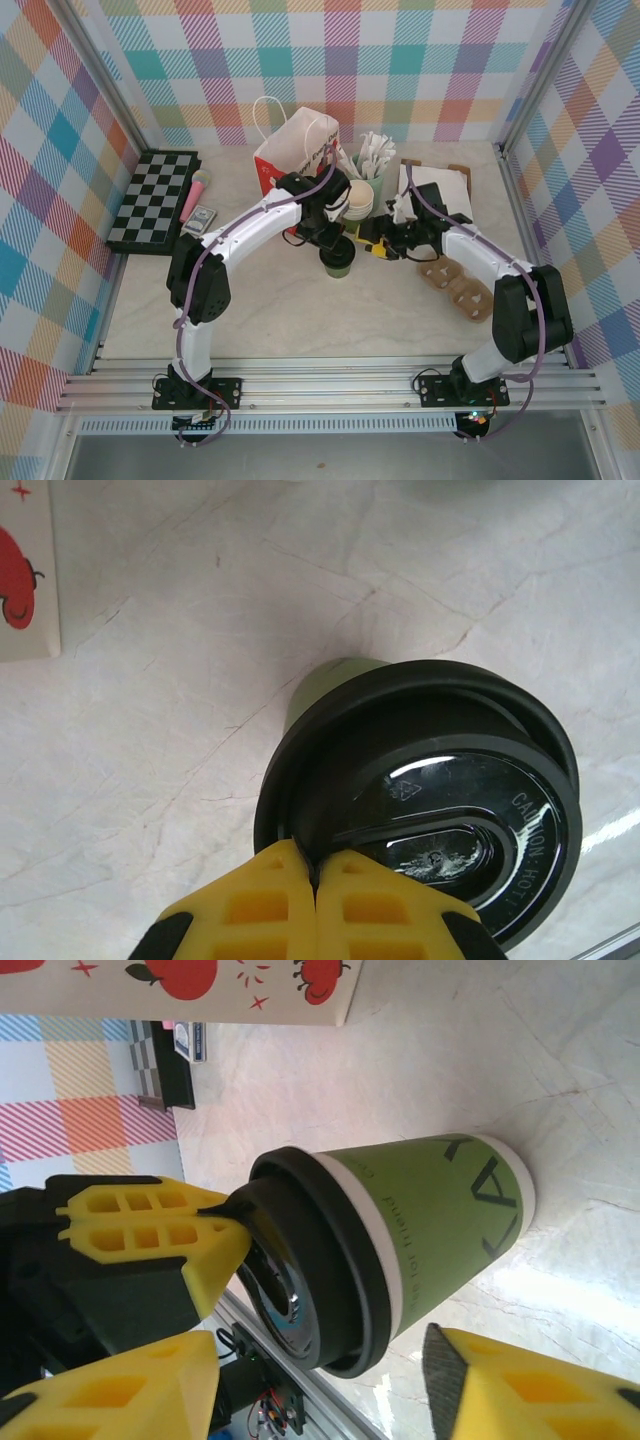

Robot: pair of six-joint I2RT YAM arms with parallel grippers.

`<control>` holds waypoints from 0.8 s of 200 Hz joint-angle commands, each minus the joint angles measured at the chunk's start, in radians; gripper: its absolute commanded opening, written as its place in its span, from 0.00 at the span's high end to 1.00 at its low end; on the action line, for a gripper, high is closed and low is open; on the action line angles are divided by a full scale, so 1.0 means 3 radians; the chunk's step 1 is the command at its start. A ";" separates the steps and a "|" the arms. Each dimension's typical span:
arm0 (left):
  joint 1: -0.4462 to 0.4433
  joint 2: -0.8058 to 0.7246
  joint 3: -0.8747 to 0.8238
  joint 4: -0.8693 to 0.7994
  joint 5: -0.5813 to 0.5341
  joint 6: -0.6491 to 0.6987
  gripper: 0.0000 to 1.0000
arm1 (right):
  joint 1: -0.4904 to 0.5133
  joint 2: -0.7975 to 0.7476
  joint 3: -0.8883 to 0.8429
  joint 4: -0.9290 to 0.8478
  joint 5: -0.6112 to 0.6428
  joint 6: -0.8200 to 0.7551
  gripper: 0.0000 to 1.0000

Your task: Pack the takeout coffee

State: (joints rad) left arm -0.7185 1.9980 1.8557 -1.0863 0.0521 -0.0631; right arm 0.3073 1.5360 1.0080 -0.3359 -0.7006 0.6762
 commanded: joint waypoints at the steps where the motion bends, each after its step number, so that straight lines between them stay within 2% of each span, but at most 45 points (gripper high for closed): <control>1: -0.0063 -0.0109 0.0017 -0.0219 0.0058 0.0568 1.00 | -0.0012 0.0093 0.0068 -0.0224 -0.0045 -0.0133 0.47; 61: -0.0079 -0.0102 0.0041 -0.0179 0.0225 0.0803 1.00 | -0.0011 0.0372 0.0201 -0.0269 -0.0110 -0.0194 0.56; 130: -0.0079 0.0052 0.0188 -0.0230 0.0267 0.0798 1.00 | -0.0007 0.0510 0.0067 -0.0087 -0.0237 -0.0124 0.59; 160: -0.0076 0.0065 0.0183 -0.0222 0.0220 0.0817 1.00 | -0.0007 0.0279 0.0045 -0.0029 0.0038 -0.0035 0.58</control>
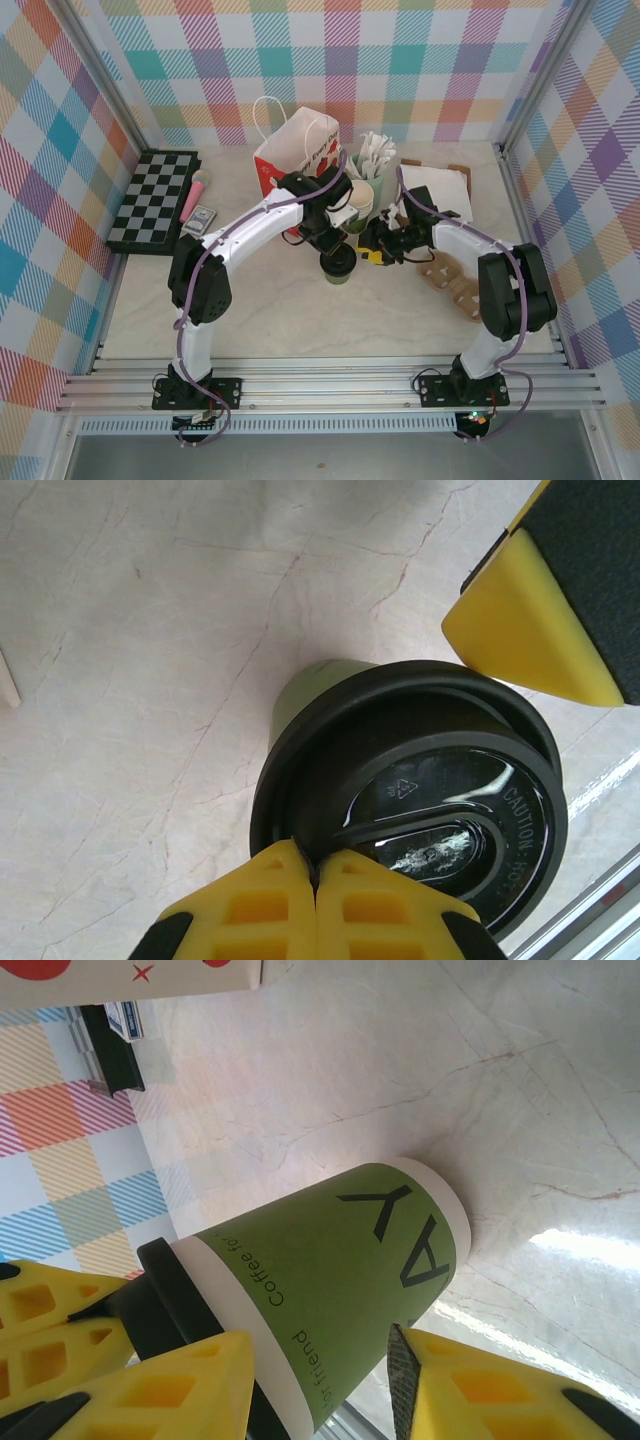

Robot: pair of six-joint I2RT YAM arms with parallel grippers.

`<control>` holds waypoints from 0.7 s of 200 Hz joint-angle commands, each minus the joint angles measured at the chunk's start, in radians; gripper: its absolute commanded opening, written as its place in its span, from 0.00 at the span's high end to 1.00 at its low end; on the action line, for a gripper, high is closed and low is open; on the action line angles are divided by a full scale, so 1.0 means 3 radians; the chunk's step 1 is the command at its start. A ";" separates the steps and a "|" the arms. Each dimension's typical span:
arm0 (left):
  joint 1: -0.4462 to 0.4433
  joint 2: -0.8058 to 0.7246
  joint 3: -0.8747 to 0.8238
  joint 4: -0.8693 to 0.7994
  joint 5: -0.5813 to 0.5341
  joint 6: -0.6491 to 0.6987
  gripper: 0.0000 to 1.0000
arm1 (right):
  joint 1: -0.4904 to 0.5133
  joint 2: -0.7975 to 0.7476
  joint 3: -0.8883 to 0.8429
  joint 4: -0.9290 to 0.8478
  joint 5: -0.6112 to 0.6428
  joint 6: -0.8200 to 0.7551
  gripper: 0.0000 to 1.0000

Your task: Pack the takeout coffee

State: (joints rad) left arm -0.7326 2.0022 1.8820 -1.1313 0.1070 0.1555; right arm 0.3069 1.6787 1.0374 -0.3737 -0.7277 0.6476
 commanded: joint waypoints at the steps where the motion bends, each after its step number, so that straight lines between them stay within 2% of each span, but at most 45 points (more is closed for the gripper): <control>1: -0.0028 0.0053 0.0096 -0.0073 0.0037 0.0090 1.00 | -0.0006 -0.0206 -0.0055 0.0096 0.0142 0.0063 0.58; 33: -0.0031 0.0087 0.0129 -0.0111 0.0041 0.0078 1.00 | -0.0005 -0.0479 -0.0276 0.0326 0.0398 0.0137 0.58; 89: -0.0032 0.0149 0.0155 -0.0137 0.0047 0.0056 1.00 | 0.0001 -0.0368 -0.0405 0.0629 -0.0033 0.0187 0.59; 140: -0.0033 0.0186 0.0122 -0.0106 0.0113 0.0034 1.00 | 0.0026 -0.0190 -0.0375 0.0568 -0.0162 0.0138 0.60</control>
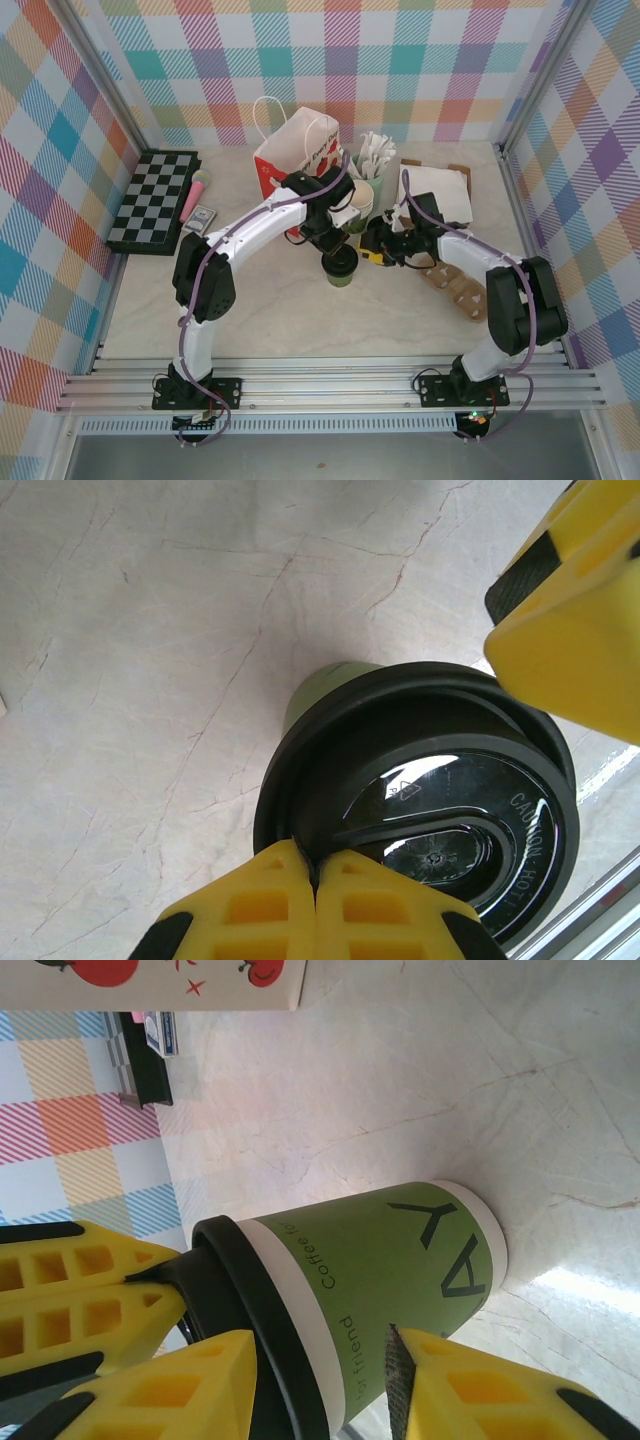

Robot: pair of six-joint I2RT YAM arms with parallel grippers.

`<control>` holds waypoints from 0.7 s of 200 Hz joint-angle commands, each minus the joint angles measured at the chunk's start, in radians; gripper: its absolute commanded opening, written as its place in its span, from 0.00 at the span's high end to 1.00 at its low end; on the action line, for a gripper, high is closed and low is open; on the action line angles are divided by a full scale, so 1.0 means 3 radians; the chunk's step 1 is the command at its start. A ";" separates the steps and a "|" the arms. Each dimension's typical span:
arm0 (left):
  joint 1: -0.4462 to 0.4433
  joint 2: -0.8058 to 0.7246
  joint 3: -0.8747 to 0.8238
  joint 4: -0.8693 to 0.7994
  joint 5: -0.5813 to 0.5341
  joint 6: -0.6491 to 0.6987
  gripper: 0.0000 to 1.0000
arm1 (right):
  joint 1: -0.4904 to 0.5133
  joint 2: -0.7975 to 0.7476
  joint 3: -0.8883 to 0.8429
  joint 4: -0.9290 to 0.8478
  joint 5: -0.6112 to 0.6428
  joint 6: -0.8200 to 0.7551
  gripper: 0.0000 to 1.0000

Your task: Pack the takeout coffee

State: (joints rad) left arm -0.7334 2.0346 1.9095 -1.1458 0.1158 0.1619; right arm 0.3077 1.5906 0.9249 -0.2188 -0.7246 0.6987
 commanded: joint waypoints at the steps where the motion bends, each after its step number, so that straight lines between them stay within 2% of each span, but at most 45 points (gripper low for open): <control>1: -0.0028 0.0076 0.0026 -0.0057 0.0084 0.0012 1.00 | 0.0026 0.0106 0.0000 0.0050 -0.0172 -0.0033 0.60; 53: -0.0029 0.0059 -0.0242 0.0137 0.0240 -0.0150 1.00 | 0.0076 0.0207 -0.0065 -0.0176 0.0069 -0.0098 0.62; 110: -0.0028 -0.0053 -0.1396 0.0811 0.0623 -0.0615 1.00 | 0.0093 0.0382 -0.0398 -0.0290 0.0169 -0.0126 0.62; 140: -0.0028 -0.0016 -0.1246 0.0760 0.0444 -0.0566 1.00 | 0.0089 0.0340 -0.0215 -0.0175 -0.0018 -0.0006 0.61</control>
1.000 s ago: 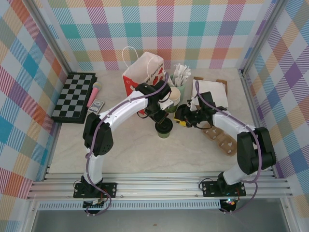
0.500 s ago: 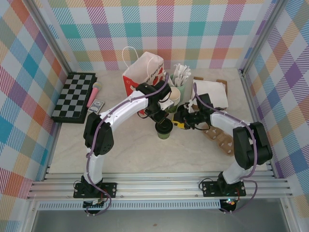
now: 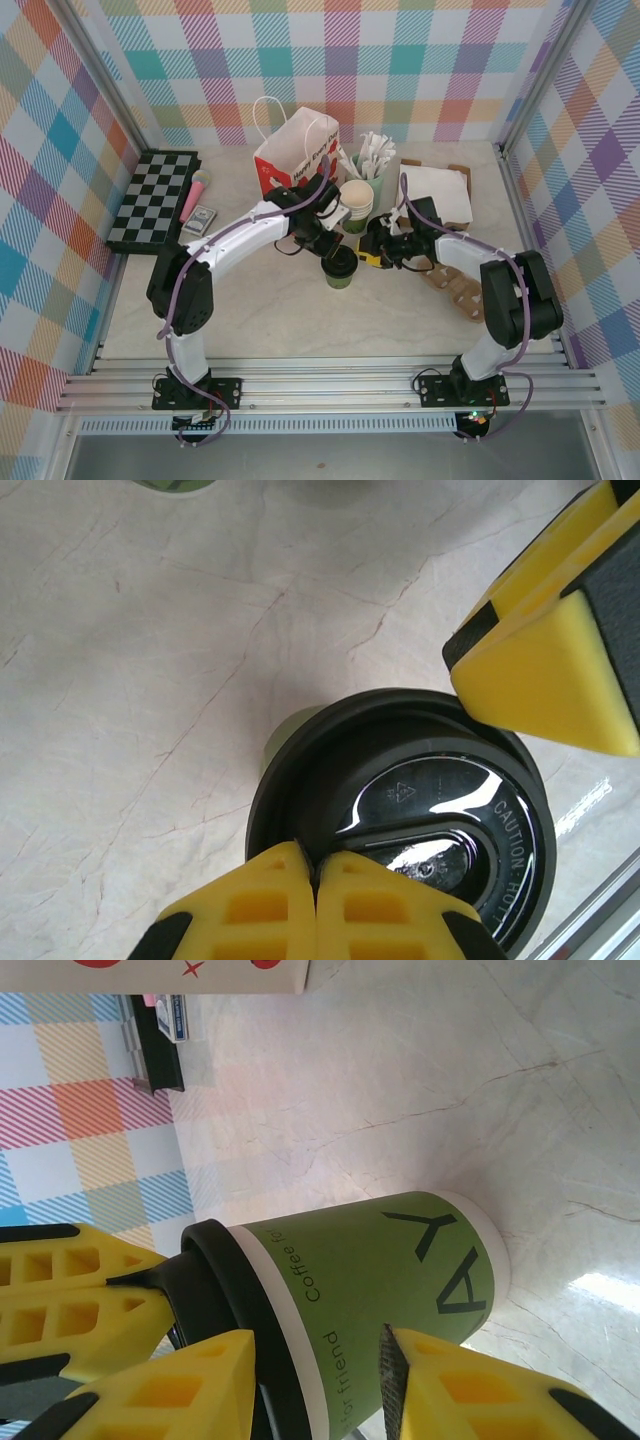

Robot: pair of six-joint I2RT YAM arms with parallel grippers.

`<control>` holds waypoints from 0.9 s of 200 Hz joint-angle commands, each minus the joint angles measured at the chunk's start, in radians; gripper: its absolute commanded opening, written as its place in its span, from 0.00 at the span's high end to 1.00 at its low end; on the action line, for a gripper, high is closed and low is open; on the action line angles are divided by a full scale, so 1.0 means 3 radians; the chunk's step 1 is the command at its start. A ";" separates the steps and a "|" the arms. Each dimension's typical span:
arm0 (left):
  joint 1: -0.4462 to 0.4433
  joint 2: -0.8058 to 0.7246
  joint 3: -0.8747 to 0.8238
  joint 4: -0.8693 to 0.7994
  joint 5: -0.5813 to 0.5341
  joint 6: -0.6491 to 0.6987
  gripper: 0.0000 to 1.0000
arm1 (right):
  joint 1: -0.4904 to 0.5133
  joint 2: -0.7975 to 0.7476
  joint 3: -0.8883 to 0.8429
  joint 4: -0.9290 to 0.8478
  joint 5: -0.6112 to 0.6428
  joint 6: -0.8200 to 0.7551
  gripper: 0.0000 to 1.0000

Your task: Pack the takeout coffee

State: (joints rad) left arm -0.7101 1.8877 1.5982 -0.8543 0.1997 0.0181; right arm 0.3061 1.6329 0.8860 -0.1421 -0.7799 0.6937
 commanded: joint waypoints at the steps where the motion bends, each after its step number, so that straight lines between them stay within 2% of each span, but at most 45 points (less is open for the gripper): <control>1: -0.0104 0.0468 -0.0196 -0.0216 0.0158 -0.0086 1.00 | 0.0094 0.0193 -0.0067 -0.0431 0.0164 0.0015 0.61; 22: -0.0105 0.0408 0.0103 -0.0306 0.0053 0.0083 1.00 | 0.0079 0.0100 0.0258 -0.0477 0.0086 0.0021 0.58; 49: -0.0104 0.0336 0.0522 -0.0594 -0.0098 0.0448 1.00 | 0.0041 0.0094 0.0660 -0.0870 0.0129 -0.0234 0.56; 74: -0.0108 0.0283 0.0896 -0.0909 0.0088 0.0766 1.00 | 0.0022 0.0094 0.0733 -0.0912 -0.0022 -0.0241 0.55; 95: -0.0110 0.0223 0.0942 -0.0953 0.0232 0.0939 1.00 | 0.0027 0.0102 0.0690 -0.0912 -0.0036 -0.0237 0.54; 135: -0.0112 0.0302 0.0990 -0.0956 0.0219 0.0973 1.00 | 0.0053 0.0212 0.0597 -0.0873 -0.0213 -0.0226 0.53; 180: -0.0110 0.0375 0.0946 -0.0883 0.0128 0.0905 1.00 | 0.0058 0.0174 0.0542 -0.0901 -0.0234 -0.0285 0.50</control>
State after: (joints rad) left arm -0.7349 1.9827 1.8637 -1.1156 0.2443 0.2821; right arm 0.3161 1.6814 1.0588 -0.3878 -0.8131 0.6395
